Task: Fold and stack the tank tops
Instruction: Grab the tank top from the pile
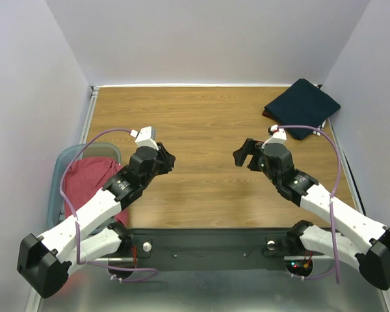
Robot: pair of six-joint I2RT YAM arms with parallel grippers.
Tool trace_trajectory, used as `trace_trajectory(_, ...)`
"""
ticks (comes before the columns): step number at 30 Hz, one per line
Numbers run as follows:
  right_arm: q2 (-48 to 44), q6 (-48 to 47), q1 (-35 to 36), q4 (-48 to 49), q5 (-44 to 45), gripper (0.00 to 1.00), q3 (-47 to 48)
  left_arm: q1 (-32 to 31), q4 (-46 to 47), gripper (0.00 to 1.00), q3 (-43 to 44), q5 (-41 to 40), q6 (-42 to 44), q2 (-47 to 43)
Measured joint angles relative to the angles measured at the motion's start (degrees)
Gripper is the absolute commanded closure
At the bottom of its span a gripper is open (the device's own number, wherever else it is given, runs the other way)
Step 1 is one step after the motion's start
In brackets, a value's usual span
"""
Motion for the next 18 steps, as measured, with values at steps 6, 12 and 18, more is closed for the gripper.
trace_trajectory(6,-1.09,-0.52,0.00,-0.15,-0.02,0.00,-0.59,0.00,-0.22,0.60,0.04,-0.04,-0.26,0.02)
trace_trajectory(12,-1.09,-1.16,0.00,-0.20,-0.04,0.00,-0.59,0.00,-4.44,0.52,3.45,-2.36,-1.22,0.92)
trace_trajectory(18,-0.85,-1.97,0.00,-0.26,-1.01,0.00,-0.59,4.31,-14.95,0.32,16.15,-10.23,-2.86,4.61)
